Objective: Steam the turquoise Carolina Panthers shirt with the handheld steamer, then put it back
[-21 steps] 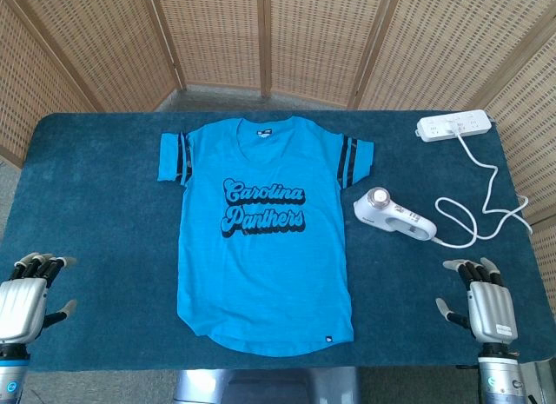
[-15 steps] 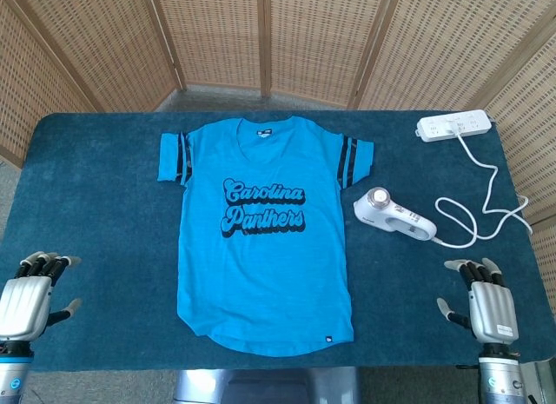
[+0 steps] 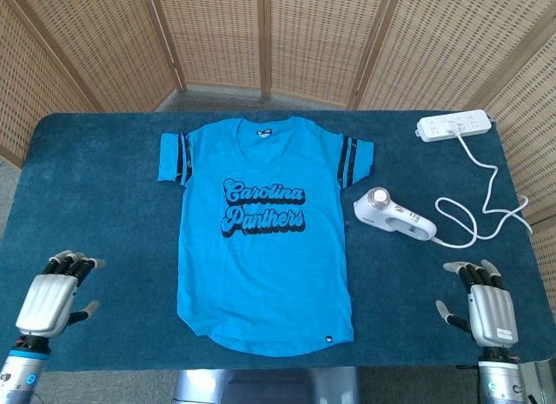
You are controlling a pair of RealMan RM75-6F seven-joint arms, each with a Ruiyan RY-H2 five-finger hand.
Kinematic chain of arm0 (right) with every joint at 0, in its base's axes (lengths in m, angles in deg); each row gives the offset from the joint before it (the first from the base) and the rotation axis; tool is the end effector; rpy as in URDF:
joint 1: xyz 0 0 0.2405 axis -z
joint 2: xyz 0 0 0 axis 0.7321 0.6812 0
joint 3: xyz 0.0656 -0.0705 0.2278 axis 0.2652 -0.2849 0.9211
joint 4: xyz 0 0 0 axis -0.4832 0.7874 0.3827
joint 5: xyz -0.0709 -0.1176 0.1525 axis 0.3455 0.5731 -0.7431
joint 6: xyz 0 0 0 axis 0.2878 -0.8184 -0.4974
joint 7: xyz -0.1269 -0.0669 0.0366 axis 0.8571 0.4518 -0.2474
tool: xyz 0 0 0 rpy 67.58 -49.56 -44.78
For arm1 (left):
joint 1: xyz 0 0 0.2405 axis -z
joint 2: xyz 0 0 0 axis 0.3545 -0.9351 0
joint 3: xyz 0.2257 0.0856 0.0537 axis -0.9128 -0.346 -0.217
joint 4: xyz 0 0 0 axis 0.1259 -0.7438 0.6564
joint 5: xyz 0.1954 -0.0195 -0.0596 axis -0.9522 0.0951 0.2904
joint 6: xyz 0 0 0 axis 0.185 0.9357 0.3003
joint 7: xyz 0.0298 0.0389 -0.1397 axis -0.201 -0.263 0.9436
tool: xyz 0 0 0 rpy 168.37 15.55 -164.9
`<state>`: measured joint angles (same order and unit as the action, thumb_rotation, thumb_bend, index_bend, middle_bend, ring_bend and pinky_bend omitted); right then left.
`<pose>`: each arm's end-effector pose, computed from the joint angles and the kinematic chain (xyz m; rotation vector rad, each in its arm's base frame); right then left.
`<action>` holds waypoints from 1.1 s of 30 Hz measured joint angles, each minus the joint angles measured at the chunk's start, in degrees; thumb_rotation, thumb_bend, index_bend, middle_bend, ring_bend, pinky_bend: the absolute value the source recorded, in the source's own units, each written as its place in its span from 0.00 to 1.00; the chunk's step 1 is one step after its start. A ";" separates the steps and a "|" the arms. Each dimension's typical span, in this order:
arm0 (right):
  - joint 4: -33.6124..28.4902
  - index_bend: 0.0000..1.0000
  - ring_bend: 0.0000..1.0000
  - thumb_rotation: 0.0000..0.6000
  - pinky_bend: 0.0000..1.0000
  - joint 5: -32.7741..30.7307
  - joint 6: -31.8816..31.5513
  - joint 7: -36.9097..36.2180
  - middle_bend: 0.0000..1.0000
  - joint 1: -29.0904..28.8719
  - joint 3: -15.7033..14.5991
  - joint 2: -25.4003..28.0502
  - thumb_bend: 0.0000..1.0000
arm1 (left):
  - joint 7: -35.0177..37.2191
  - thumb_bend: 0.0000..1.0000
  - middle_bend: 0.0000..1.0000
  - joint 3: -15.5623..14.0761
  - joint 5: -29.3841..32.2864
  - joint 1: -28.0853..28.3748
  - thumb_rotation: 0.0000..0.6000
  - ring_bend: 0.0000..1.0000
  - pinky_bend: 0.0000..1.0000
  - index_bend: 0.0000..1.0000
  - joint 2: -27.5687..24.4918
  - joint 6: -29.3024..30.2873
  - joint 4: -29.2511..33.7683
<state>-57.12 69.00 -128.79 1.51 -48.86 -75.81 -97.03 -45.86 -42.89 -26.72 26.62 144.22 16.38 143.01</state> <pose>-0.2795 -0.1687 0.1080 1.2559 -1.0406 0.9324 -0.2544 0.1702 0.1102 -1.5659 -0.9271 -0.8314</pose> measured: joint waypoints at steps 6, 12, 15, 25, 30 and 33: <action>-0.51 0.29 0.26 1.00 0.09 0.30 -0.77 -0.06 0.30 0.55 -0.17 0.44 0.29 | -2.41 0.21 0.36 -1.18 -1.67 2.62 0.92 0.22 0.17 0.29 0.95 -4.88 0.46; -0.82 0.29 0.26 1.00 0.09 0.84 -1.71 -0.36 0.30 1.17 -0.37 0.88 0.29 | -6.73 0.24 0.36 -2.46 -3.95 5.74 0.91 0.22 0.17 0.29 3.53 -10.15 0.88; -0.75 0.29 0.26 1.00 0.09 1.00 -2.19 -0.93 0.30 1.53 -0.44 1.00 0.29 | -8.82 0.25 0.36 -2.87 -4.85 6.82 0.91 0.20 0.17 0.29 5.83 -11.71 0.71; -0.37 0.29 0.26 1.00 0.09 1.36 -2.60 -2.13 0.30 1.95 -0.37 1.50 0.29 | -13.96 0.25 0.30 -4.47 -5.50 9.33 0.92 0.14 0.17 0.29 13.20 -16.97 -1.81; -0.21 0.29 0.26 1.00 0.09 1.46 -2.90 -2.78 0.30 2.25 -0.36 1.61 0.29 | -15.30 0.25 0.30 -4.66 -4.89 9.96 0.92 0.14 0.17 0.29 14.69 -17.82 -2.99; -0.10 0.29 0.26 1.00 0.09 1.63 -3.25 -3.11 0.30 2.53 -0.42 1.73 0.29 | -16.28 0.25 0.30 -4.66 -4.83 10.03 0.91 0.14 0.17 0.29 15.70 -17.62 -4.00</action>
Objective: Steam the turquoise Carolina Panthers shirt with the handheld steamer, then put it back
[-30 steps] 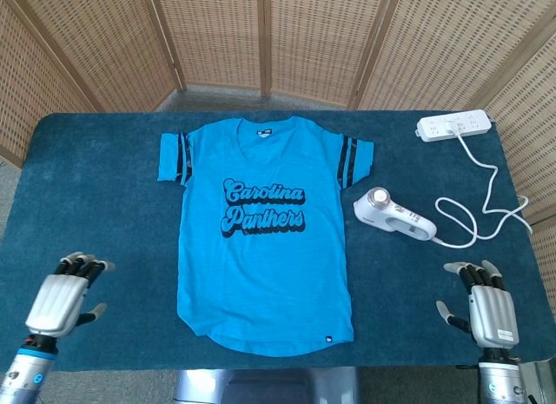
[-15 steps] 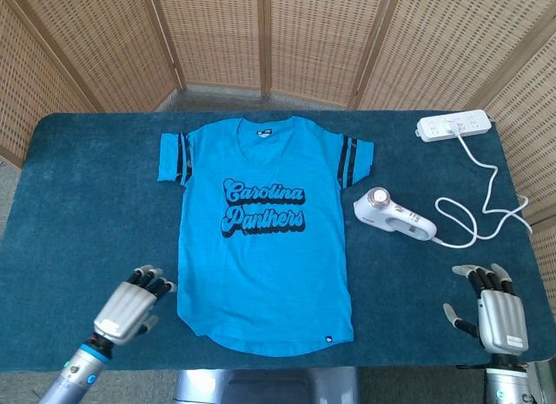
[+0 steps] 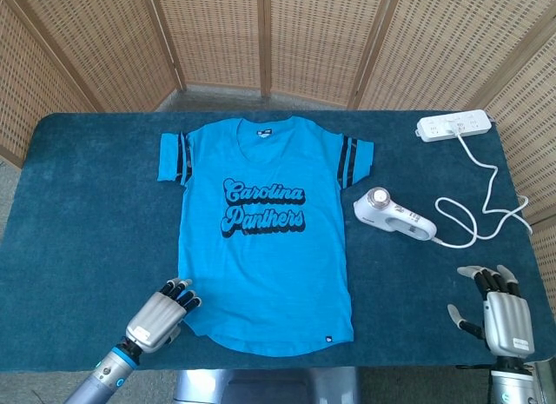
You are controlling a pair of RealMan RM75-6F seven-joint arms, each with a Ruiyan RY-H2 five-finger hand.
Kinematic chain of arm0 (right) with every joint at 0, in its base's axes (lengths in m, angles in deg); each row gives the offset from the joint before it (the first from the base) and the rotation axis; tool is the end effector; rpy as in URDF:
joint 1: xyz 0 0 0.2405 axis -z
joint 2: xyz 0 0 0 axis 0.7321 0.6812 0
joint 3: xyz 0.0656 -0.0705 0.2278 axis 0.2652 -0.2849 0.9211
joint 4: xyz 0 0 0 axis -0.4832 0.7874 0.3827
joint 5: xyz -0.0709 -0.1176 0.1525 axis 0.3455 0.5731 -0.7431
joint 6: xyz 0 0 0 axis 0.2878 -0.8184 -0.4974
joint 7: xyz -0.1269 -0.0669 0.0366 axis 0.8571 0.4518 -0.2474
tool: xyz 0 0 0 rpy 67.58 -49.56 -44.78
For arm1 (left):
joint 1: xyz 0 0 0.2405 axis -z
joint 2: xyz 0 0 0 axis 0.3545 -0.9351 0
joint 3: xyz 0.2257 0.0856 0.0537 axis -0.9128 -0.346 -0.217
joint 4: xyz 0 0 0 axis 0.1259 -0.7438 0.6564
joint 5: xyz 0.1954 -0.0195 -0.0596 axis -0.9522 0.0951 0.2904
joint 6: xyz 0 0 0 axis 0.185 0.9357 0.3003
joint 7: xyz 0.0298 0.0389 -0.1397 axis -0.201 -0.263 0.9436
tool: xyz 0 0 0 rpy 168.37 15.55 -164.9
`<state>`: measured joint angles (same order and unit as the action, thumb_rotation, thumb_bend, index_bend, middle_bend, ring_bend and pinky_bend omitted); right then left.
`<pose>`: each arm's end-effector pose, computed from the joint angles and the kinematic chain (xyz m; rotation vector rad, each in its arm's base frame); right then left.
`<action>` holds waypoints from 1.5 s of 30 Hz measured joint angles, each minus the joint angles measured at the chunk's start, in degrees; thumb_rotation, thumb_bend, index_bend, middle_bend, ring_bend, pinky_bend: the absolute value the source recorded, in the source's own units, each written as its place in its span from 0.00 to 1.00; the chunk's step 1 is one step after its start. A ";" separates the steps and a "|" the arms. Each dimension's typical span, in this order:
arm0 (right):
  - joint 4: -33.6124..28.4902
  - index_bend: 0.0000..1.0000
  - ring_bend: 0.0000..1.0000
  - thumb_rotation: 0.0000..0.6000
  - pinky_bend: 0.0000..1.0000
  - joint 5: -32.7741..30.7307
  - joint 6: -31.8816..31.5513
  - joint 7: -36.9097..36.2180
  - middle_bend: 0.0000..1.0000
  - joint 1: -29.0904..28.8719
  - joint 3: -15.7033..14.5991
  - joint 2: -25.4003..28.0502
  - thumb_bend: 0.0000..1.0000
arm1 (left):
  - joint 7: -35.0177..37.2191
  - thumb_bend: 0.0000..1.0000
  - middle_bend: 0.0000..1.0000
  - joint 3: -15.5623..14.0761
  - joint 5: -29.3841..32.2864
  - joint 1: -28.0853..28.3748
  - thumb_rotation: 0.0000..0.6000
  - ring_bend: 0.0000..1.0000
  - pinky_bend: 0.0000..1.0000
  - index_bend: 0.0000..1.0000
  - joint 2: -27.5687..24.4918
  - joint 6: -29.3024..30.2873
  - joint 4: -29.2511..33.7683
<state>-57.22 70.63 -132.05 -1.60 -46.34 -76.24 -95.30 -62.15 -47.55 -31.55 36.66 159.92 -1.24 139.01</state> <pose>-0.2850 -0.1550 0.1230 1.2034 -1.0291 0.9598 -0.1915 0.1648 -0.0108 -2.1122 -0.7722 -0.7891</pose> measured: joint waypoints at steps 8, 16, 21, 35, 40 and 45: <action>0.37 0.29 0.26 1.00 0.09 0.46 -1.00 -1.35 0.30 0.79 -0.13 0.44 0.29 | -2.75 0.25 0.30 0.27 1.12 0.41 0.92 0.14 0.17 0.29 2.87 -0.26 -1.57; 1.27 0.30 0.26 1.00 0.09 0.66 -1.70 -3.49 0.30 1.57 -0.24 0.82 0.29 | -5.43 0.25 0.30 0.96 2.72 1.04 0.91 0.14 0.17 0.34 5.57 -0.64 -2.87; 1.95 0.30 0.26 1.00 0.09 0.68 -2.16 -4.74 0.30 2.08 -0.25 1.05 0.29 | -5.76 0.26 0.30 1.53 3.43 1.46 0.92 0.14 0.17 0.40 7.03 -0.60 -3.65; 3.26 0.30 0.26 1.00 0.09 0.98 -4.02 -7.62 0.30 3.62 -0.09 1.58 0.29 | -5.66 0.44 0.30 2.65 3.80 3.76 0.93 0.14 0.17 0.57 11.66 -1.17 -6.19; 3.18 0.31 0.26 1.00 0.09 1.47 -4.54 -8.02 0.30 3.99 -0.10 1.78 0.29 | -6.57 0.50 0.33 3.06 4.36 4.47 0.93 0.15 0.17 0.64 12.31 -1.32 -6.18; 3.18 0.31 0.27 1.00 0.09 1.91 -4.22 -7.88 0.31 3.87 -0.18 1.67 0.29 | -7.20 0.50 0.36 3.07 4.82 4.59 0.93 0.17 0.17 0.66 11.70 -0.76 -5.51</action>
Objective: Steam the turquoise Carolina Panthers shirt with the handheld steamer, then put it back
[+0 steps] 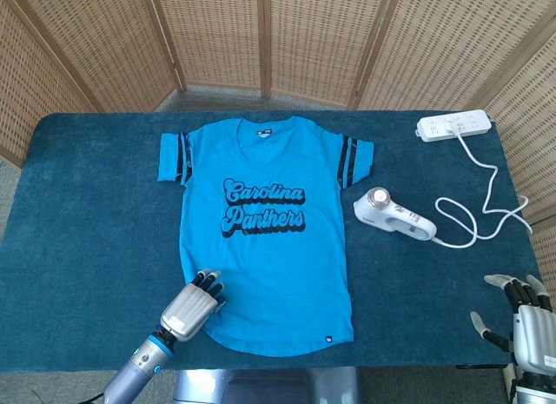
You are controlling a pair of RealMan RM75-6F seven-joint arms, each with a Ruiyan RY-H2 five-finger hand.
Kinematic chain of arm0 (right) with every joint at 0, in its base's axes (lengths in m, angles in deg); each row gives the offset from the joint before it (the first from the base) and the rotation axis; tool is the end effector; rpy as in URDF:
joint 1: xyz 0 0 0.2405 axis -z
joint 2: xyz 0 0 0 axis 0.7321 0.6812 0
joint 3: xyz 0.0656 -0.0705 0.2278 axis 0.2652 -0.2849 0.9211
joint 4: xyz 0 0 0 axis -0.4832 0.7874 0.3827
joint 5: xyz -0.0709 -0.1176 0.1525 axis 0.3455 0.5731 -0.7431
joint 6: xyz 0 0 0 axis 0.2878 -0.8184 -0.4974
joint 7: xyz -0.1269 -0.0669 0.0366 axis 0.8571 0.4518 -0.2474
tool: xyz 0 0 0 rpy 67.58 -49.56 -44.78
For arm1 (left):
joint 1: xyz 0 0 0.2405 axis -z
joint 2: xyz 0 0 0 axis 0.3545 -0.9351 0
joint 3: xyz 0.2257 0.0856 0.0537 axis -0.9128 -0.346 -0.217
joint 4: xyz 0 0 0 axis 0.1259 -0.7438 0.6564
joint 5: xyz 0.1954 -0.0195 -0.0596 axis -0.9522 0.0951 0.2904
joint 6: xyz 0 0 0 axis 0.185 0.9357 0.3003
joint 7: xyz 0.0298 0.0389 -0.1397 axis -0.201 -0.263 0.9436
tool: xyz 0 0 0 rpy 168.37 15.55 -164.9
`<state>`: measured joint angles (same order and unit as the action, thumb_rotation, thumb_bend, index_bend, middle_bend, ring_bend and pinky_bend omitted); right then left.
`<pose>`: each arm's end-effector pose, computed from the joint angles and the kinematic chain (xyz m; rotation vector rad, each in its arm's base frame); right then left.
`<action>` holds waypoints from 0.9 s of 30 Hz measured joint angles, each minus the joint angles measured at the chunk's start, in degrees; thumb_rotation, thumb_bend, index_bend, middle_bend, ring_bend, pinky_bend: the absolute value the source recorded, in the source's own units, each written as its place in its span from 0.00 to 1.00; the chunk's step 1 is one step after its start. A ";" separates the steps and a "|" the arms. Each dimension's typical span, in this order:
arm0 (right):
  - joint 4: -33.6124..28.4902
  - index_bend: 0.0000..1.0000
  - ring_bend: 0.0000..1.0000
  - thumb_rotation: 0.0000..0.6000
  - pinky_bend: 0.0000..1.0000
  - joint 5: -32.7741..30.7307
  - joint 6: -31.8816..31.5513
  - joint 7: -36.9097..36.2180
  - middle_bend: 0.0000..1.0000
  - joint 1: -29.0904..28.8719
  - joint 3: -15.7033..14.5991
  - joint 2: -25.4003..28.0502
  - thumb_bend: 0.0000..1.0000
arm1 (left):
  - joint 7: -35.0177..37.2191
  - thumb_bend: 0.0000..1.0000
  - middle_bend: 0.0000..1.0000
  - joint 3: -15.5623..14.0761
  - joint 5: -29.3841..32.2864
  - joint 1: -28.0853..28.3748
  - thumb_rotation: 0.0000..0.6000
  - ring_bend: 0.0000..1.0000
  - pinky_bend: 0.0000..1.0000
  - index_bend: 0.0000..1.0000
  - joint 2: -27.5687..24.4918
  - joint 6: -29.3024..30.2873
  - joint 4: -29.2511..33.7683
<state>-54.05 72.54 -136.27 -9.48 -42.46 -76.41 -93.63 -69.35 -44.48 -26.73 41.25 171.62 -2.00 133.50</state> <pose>-0.3016 -0.1337 0.1436 1.1205 -1.0223 1.0095 -0.1552 0.1858 -0.0550 -2.1133 -0.6842 -0.8438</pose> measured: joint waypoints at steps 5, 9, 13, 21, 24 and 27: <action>-0.28 0.31 0.27 1.00 0.10 0.24 1.09 0.88 0.31 -0.62 0.00 -0.09 0.29 | 0.73 0.49 0.36 -0.59 0.15 -0.19 0.91 0.17 0.17 0.66 -2.00 0.70 1.85; -1.18 0.31 0.27 1.00 0.11 0.64 2.85 2.41 0.31 -2.11 0.32 -0.13 0.29 | 1.54 0.49 0.36 -1.74 -0.23 -0.45 0.92 0.17 0.17 0.66 -3.79 1.29 3.04; -2.92 0.31 0.27 1.00 0.12 1.46 5.20 4.78 0.31 -4.50 1.08 -0.30 0.29 | 2.71 0.48 0.36 -2.99 -0.78 -0.85 0.92 0.17 0.17 0.66 -5.01 2.03 3.96; -6.60 0.31 0.26 1.00 0.15 2.12 10.97 8.74 0.31 -10.75 4.02 -1.15 0.29 | 2.61 0.48 0.36 -3.88 -0.86 -0.85 0.92 0.17 0.17 0.66 -4.86 1.87 4.33; -7.45 0.31 0.25 1.00 0.18 1.08 13.70 9.68 0.30 -13.45 5.80 -1.61 0.29 | 2.25 0.48 0.36 -3.86 -0.43 -0.80 0.92 0.17 0.17 0.66 -4.68 1.76 4.35; -8.06 0.30 0.24 1.00 0.20 -1.31 16.39 11.02 0.30 -16.37 8.01 -2.35 0.29 | 1.99 0.48 0.36 -3.75 0.16 -0.75 0.91 0.17 0.17 0.66 -4.44 1.60 4.26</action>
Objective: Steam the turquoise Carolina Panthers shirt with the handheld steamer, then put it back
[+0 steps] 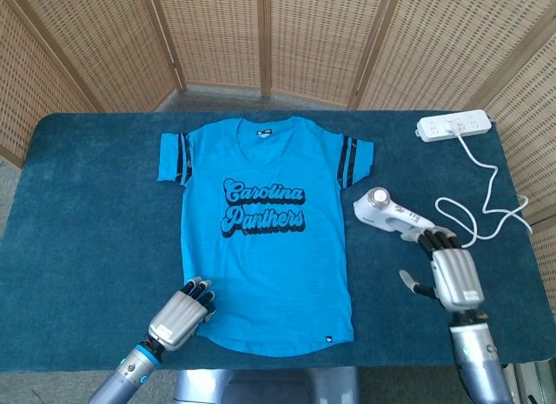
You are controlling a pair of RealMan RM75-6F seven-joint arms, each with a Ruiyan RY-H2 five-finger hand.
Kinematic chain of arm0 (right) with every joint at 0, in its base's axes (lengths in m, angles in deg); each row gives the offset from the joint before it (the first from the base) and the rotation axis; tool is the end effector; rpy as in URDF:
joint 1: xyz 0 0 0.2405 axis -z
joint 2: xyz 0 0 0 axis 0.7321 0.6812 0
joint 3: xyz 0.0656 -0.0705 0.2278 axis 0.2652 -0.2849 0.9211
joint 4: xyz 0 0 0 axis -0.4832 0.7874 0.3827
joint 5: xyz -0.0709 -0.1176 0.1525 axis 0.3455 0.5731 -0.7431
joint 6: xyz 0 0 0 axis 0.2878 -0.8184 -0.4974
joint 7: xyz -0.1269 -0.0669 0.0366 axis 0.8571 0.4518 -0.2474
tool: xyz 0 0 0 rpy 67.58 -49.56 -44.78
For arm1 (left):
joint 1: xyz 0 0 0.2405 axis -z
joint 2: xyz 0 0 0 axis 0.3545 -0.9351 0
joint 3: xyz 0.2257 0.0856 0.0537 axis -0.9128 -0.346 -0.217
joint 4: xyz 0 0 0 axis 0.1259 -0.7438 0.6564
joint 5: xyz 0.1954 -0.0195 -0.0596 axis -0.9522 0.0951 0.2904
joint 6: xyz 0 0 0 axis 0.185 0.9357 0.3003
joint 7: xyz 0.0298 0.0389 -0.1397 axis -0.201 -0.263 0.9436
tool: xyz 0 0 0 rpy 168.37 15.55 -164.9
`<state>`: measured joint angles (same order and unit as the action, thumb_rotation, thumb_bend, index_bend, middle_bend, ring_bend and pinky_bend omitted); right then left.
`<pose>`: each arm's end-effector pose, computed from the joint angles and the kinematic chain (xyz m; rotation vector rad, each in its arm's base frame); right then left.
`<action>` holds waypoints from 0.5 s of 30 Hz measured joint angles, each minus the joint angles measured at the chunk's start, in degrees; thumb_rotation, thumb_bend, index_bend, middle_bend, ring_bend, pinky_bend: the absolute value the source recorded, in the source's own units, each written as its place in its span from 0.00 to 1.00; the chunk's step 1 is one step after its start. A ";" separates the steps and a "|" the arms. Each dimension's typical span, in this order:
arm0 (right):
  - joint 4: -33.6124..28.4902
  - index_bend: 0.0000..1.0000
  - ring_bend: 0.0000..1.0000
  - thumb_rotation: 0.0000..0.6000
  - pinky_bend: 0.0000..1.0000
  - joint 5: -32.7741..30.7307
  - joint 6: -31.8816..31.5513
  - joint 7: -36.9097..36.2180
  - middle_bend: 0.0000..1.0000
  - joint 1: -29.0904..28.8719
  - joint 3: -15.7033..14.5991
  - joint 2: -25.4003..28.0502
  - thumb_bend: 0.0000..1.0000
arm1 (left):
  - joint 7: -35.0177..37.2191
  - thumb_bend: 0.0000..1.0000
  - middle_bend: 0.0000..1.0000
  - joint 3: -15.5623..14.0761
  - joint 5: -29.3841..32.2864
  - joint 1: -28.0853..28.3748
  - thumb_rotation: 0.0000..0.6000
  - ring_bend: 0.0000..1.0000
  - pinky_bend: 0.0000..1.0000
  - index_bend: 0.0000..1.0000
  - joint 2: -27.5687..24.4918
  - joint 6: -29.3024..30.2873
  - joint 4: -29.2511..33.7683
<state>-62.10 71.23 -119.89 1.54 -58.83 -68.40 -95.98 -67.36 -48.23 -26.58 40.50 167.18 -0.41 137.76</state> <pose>-0.2144 -0.2348 0.1075 1.4196 -0.9826 1.1533 -0.1657 0.1696 -0.0399 -2.1301 -0.7560 -0.8239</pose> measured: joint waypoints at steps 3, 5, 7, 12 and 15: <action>-0.12 0.29 0.24 1.00 0.21 -2.83 2.22 1.69 0.29 -2.60 1.91 -1.12 0.29 | -0.28 0.48 0.36 0.11 0.57 0.08 0.92 0.17 0.17 0.66 0.30 -0.24 -0.19; 0.00 0.27 0.24 1.00 0.22 -4.42 3.22 2.75 0.29 -3.83 2.82 -1.88 0.29 | -0.45 0.48 0.36 0.16 0.93 0.14 0.92 0.17 0.17 0.66 0.45 -0.39 -0.26; 0.41 0.25 0.24 1.00 0.22 -6.38 4.03 3.98 0.28 -4.99 3.75 -2.99 0.29 | -0.72 0.48 0.36 0.24 1.40 0.23 0.92 0.17 0.17 0.66 0.62 -0.59 -0.31; 3.44 0.13 0.20 1.00 0.21 -12.58 5.19 8.26 0.23 -7.94 6.09 -6.97 0.28 | -1.10 0.47 0.36 0.59 2.49 0.55 0.92 0.17 0.17 0.66 1.06 -0.99 -0.31; 6.15 0.06 0.17 1.00 0.21 -15.88 5.24 11.15 0.19 -9.71 7.25 -9.71 0.28 | -1.08 0.47 0.36 0.67 2.77 0.68 0.93 0.17 0.17 0.66 1.17 -1.00 -0.37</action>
<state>-55.95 55.35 -114.64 12.68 -68.54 -61.15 -105.70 -68.44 -47.56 -23.81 41.18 168.35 -1.41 137.39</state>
